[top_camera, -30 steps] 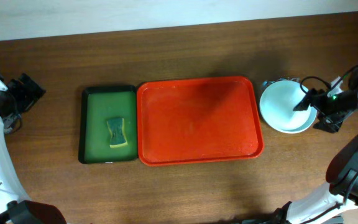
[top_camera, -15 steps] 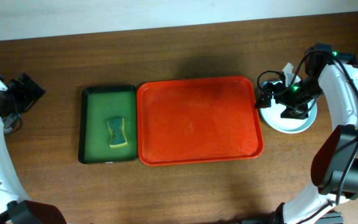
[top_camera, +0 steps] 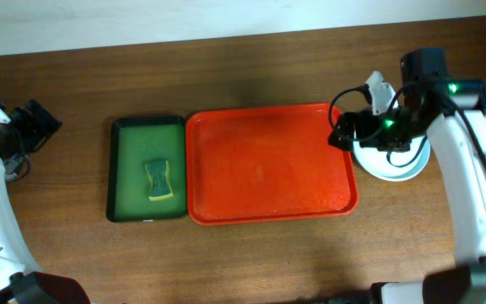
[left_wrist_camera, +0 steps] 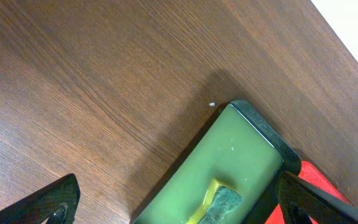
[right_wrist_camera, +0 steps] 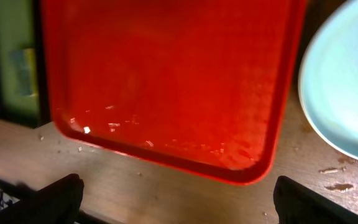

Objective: Clean dirty plates on tray and stack at the side

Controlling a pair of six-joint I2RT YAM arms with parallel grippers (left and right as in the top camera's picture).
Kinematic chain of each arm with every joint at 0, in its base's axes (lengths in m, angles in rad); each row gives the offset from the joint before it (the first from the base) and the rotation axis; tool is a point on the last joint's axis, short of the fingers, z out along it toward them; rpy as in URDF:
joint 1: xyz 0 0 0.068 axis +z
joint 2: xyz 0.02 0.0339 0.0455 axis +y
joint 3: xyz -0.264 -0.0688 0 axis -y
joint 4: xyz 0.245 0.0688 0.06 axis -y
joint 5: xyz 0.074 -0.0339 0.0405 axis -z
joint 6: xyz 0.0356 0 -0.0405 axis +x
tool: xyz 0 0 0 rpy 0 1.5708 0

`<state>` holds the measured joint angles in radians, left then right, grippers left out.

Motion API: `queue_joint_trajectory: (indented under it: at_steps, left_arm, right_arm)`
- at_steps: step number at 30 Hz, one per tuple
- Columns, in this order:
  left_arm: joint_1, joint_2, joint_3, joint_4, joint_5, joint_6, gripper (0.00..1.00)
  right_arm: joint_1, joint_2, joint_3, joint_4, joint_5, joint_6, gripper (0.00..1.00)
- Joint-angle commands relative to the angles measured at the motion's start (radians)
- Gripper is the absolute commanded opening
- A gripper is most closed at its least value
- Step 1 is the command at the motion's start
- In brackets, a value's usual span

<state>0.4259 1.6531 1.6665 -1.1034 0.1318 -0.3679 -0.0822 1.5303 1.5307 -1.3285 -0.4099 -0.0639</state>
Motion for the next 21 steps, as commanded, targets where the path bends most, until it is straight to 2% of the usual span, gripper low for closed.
queue_joint_trajectory:
  at_steps: [1, 4, 9, 15, 21]
  left_arm:
    - [0.003, -0.014, 0.018, -0.002, 0.010, -0.013, 0.99]
    - [0.003, -0.014, 0.018, -0.002, 0.010, -0.013, 0.99]
    - [0.003, -0.014, 0.018, -0.002, 0.010, -0.013, 0.99]
    - [0.003, -0.014, 0.018, -0.002, 0.010, -0.013, 0.99]
    - [0.003, -0.014, 0.018, -0.002, 0.010, -0.013, 0.99]
  right_arm:
    - [0.156, -0.192, 0.012, 0.001, 0.003, -0.010, 0.98]
    - [0.260, -0.363, 0.012, -0.001, 0.021, -0.010, 0.99]
    - [0.267, -0.633, 0.012, -0.015, 0.187, -0.011, 0.99]
    - [0.266, -0.999, 0.004, -0.043, 0.205, -0.011, 0.98]
    - [0.254, -1.315, -0.160, 0.130, 0.205, -0.042, 0.98]
